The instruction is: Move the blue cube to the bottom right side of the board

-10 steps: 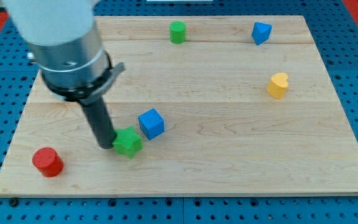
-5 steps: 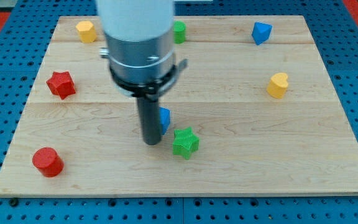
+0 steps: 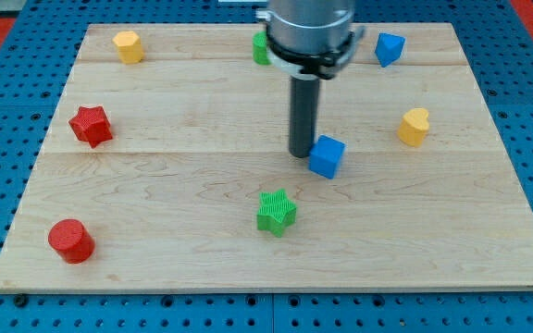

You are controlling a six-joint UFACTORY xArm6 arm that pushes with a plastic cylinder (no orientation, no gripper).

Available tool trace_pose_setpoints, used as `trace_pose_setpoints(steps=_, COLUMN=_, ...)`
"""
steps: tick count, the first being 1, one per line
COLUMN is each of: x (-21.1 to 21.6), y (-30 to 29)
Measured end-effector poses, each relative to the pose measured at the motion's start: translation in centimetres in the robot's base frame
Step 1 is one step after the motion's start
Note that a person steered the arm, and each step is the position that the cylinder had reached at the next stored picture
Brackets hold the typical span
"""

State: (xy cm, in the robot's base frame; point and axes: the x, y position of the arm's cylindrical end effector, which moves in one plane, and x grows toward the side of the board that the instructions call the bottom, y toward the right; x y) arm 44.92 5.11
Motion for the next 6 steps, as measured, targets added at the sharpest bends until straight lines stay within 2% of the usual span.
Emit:
trace_pose_setpoints(steps=3, x=0.0, y=1.7)
trace_pose_setpoints(steps=4, x=1.3, y=5.1)
trace_pose_setpoints(steps=6, x=6.6, y=9.6)
